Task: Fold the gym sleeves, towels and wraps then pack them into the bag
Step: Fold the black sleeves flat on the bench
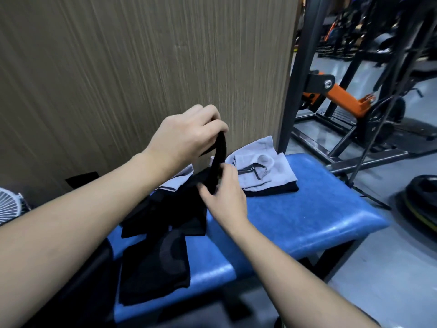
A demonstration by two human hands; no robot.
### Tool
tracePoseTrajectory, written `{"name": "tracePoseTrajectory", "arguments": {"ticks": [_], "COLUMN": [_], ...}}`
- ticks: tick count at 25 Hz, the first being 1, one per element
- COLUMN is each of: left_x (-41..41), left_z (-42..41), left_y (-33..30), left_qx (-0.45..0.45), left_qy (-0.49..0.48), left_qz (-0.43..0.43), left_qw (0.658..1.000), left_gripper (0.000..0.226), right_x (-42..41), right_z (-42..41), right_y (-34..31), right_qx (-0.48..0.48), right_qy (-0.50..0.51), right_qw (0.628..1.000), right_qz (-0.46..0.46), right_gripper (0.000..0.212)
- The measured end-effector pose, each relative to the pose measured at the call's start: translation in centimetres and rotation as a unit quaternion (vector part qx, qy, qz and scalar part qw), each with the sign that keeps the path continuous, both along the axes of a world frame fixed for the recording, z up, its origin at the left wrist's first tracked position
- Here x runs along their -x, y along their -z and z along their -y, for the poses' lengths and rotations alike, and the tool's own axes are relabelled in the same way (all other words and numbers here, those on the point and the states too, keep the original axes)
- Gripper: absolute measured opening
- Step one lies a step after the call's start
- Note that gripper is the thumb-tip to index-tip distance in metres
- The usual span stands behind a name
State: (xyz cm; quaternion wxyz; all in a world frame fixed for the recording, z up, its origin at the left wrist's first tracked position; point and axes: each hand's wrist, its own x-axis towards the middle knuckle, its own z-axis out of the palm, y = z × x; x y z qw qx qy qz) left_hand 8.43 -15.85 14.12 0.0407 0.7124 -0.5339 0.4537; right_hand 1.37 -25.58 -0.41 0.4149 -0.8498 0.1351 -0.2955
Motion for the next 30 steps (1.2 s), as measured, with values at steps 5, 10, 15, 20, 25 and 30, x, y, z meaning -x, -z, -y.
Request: {"name": "tracePoseTrajectory", "arguments": {"ticks": [5,10,15,20,25,30], "left_x": [3.3,4.3,6.5,7.6,8.6,8.1], "left_z": [0.7,0.2,0.4,-0.6,-2.4,-2.0], "left_y": [-2.6,0.5,7.4,12.7,18.7,18.1], "left_qx": [-0.007,-0.076,-0.101,-0.082,-0.222,-0.105], "left_qy": [0.031,0.053,0.048,0.070,0.013,-0.090], "left_qz": [-0.007,-0.076,-0.163,-0.182,-0.364,-0.363], "left_qw": [0.999,0.993,0.980,0.977,0.904,0.921], "left_gripper": [0.033,0.022,0.043,0.024,0.017,0.021], "right_x": [4.2,9.1,12.0,12.3,12.9,12.8], "right_z": [6.1,14.5,20.3,21.8,23.3,24.0], "right_y": [-0.8,-0.2,1.1,3.1,5.7,4.6], "right_qx": [0.076,0.220,0.298,0.364,0.298,0.213], "right_qy": [0.092,0.125,0.101,0.041,-0.078,-0.047], "right_qw": [0.993,0.967,0.949,0.930,0.918,0.957], "right_qz": [-0.024,-0.037,-0.001,-0.042,-0.250,-0.190], "right_gripper": [0.021,0.021,0.027,0.029,0.025,0.022]}}
